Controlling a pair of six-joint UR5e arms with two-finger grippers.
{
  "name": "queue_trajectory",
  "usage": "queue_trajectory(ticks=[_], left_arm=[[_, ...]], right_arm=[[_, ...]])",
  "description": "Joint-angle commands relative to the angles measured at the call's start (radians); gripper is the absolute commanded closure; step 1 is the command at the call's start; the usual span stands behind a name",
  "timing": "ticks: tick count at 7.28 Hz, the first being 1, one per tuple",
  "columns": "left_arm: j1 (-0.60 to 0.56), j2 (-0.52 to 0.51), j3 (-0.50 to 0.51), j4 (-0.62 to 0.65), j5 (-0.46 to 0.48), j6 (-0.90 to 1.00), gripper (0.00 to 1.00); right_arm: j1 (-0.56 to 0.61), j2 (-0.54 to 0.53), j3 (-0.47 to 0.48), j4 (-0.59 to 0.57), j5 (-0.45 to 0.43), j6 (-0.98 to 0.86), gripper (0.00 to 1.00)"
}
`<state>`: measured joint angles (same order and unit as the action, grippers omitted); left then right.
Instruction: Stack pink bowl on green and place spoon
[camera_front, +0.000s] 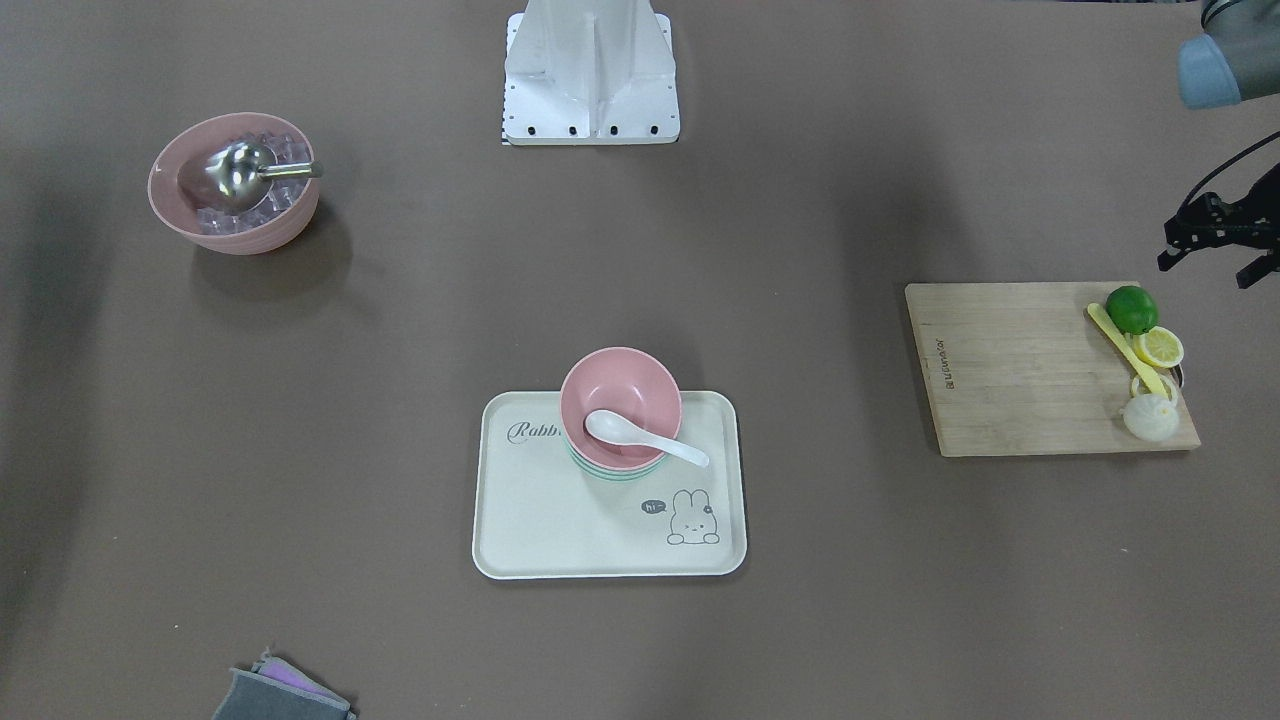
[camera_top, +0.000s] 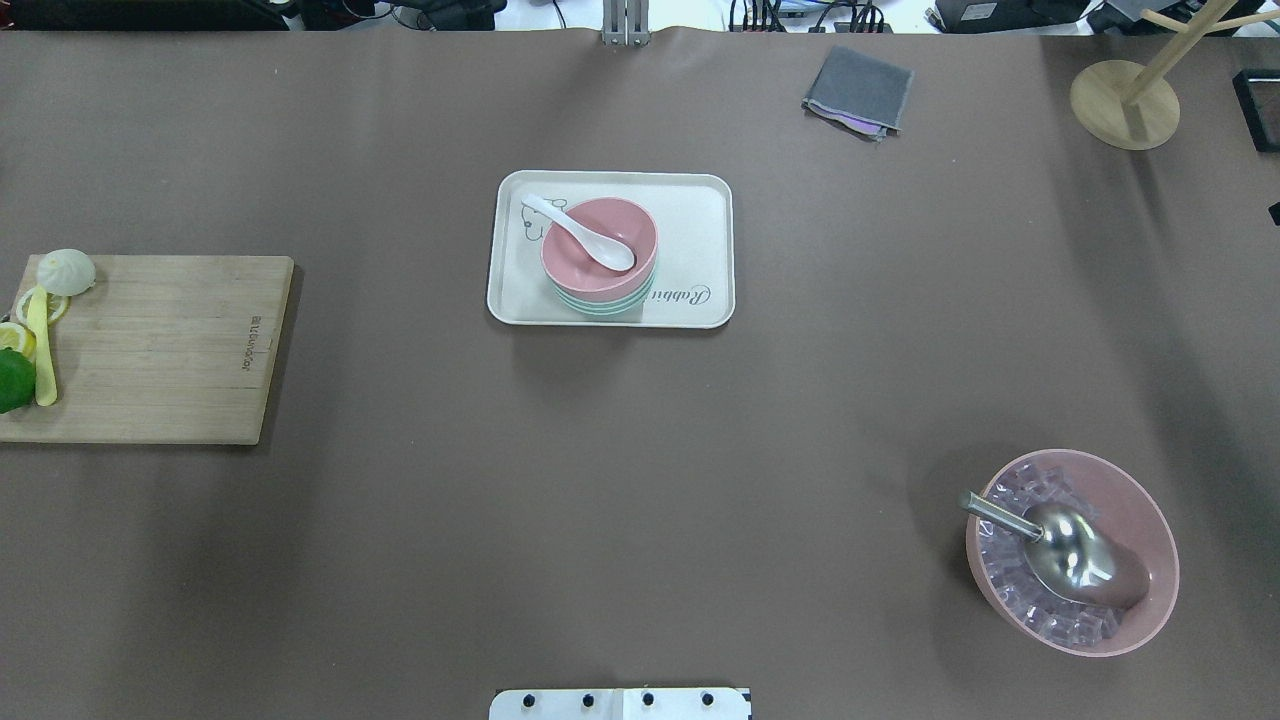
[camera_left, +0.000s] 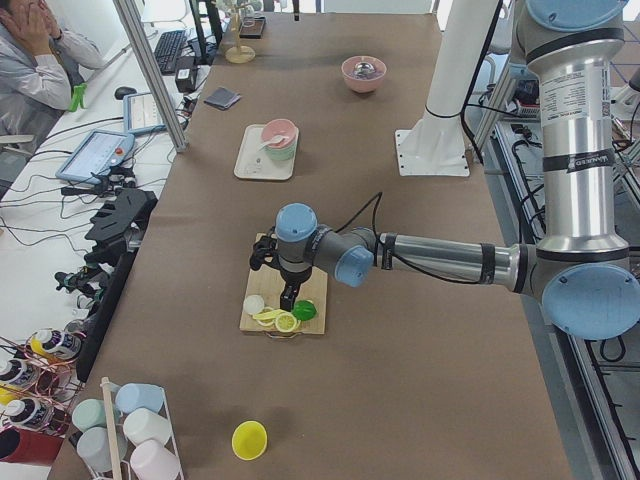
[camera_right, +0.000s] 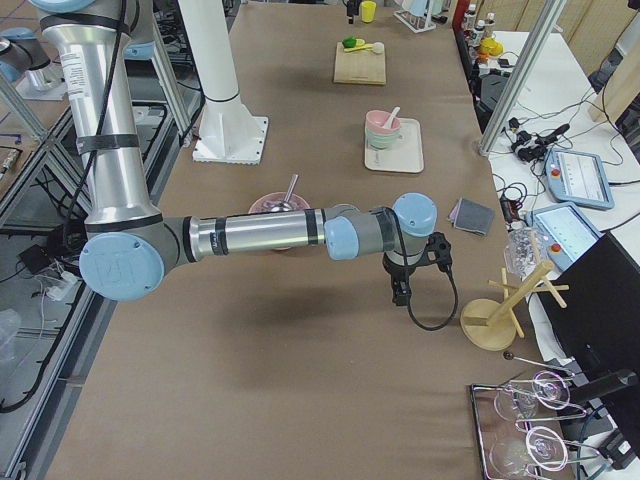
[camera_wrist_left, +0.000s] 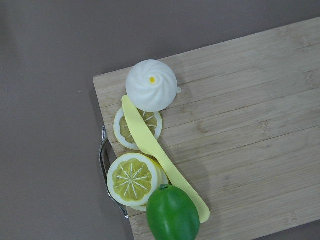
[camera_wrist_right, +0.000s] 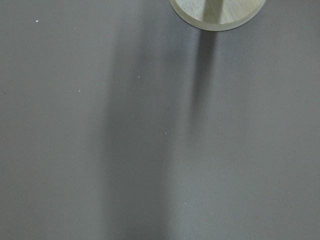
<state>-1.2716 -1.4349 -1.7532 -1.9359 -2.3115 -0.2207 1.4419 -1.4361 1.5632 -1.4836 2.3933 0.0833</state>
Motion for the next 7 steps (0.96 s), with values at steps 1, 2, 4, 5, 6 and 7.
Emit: queue_trajectory(ticks=[1,2,4,5,6,7], left_arm=[[0.001,-0.009,0.009,0.002,0.0,-0.003,0.02],[0.002,-0.015,0.018,0.002,-0.002,-0.003,0.02],[0.002,-0.016,0.018,0.002,-0.002,-0.003,0.02],[0.0,-0.018,0.02,0.002,-0.002,-0.003,0.02],[0.001,-0.019,0.021,0.0,-0.002,-0.017,0.02],[0.002,-0.025,0.03,0.0,-0.003,-0.023,0.02]], right_arm=[[0.0,-0.003,0.0,0.0,0.003,-0.007,0.0],[0.0,-0.003,0.0,0.0,0.003,-0.005,0.0],[0.0,-0.003,0.001,0.0,0.006,-0.004,0.0],[0.0,-0.003,0.0,0.002,0.006,-0.005,0.0],[0.0,-0.003,0.001,0.0,0.007,-0.005,0.0],[0.0,-0.004,0.006,0.0,0.018,-0.005,0.0]])
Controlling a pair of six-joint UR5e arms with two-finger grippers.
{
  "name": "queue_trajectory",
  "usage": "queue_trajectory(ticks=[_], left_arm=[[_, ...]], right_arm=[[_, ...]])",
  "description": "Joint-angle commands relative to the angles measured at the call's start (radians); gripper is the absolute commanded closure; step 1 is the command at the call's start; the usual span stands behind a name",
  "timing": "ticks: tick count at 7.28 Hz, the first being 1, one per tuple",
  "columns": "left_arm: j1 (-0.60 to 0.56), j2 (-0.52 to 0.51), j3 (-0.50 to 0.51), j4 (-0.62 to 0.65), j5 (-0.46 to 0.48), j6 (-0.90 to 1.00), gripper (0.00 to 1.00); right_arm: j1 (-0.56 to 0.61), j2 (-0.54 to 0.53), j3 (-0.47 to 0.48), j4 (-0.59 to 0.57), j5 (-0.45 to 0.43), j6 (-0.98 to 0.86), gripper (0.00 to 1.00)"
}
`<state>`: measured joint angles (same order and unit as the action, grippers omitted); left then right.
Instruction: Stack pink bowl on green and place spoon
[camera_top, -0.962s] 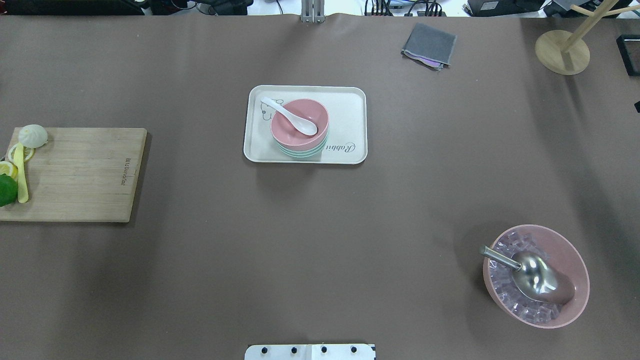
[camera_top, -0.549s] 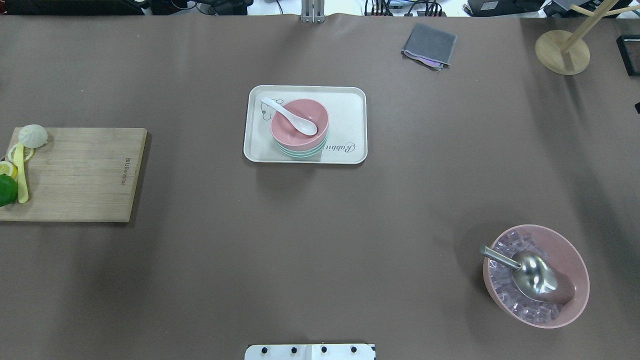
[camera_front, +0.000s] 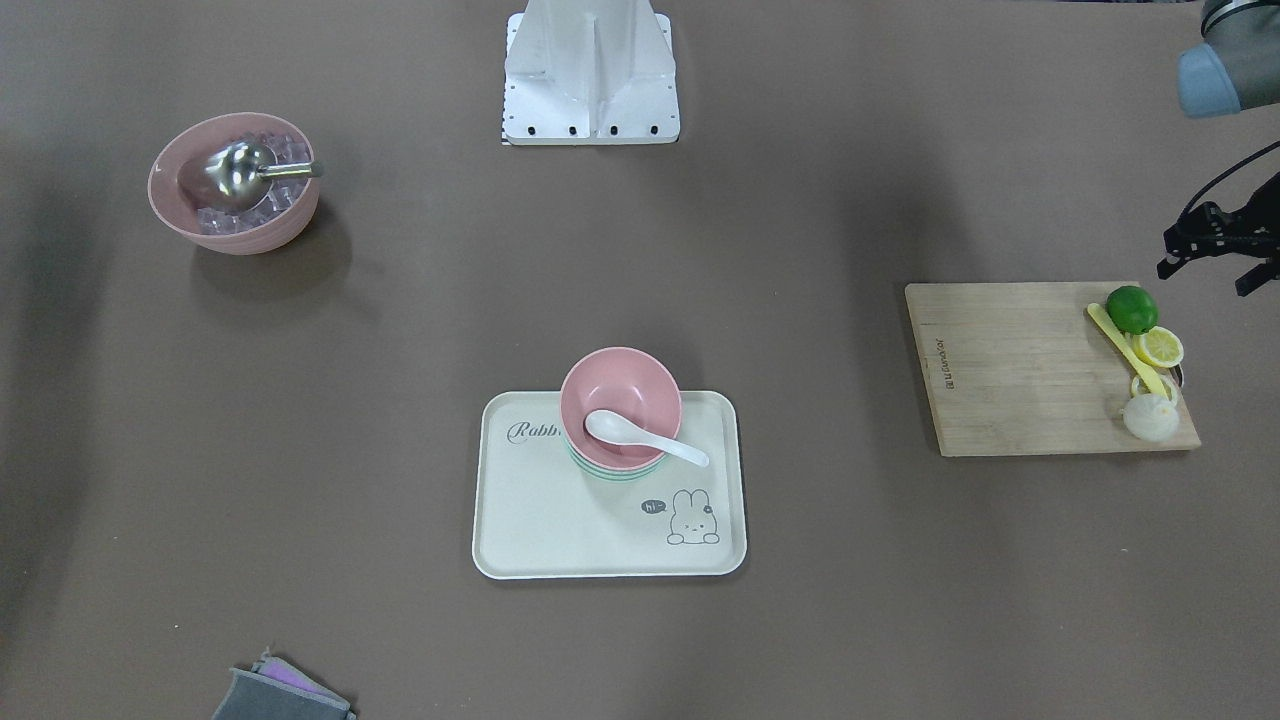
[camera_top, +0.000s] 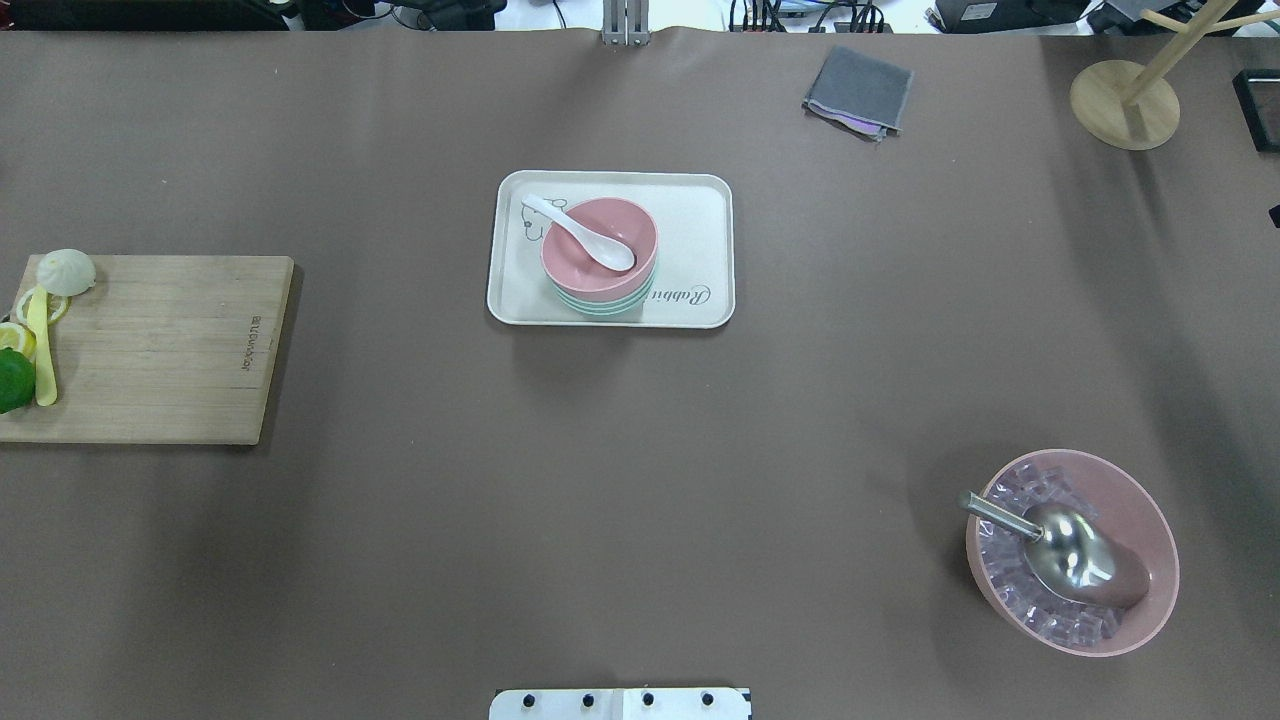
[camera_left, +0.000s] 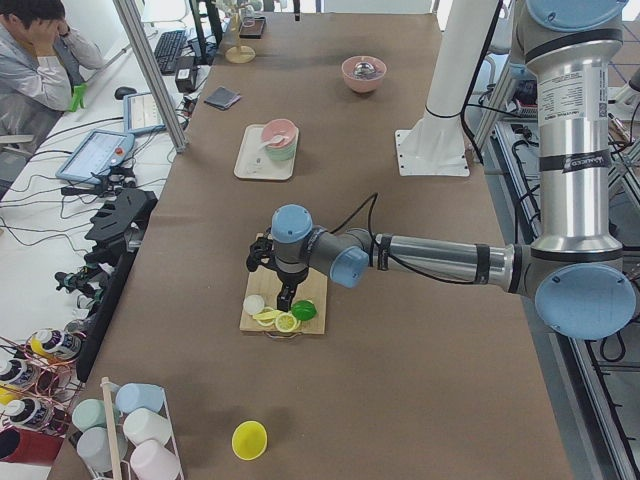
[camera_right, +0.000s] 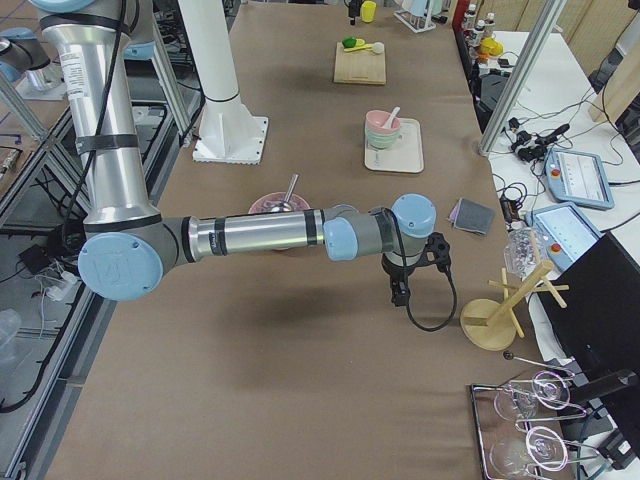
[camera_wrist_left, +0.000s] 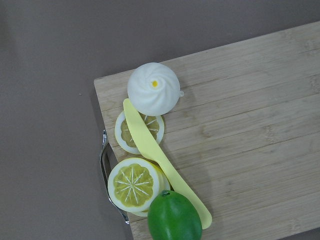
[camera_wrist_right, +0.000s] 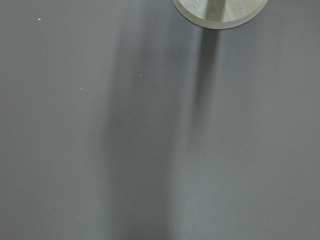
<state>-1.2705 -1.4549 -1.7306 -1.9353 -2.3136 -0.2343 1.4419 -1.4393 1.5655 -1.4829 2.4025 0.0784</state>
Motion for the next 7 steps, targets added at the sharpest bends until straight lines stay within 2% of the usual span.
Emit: queue_trajectory(ticks=[1,7], left_arm=[[0.0,-0.009,0.008,-0.001,-0.001,-0.013,0.02],[0.0,-0.013,0.005,-0.002,-0.003,-0.023,0.02]], right_arm=[[0.0,-0.004,0.005,0.001,0.01,0.001,0.0],[0.0,-0.006,0.01,0.0,0.01,0.006,0.0]])
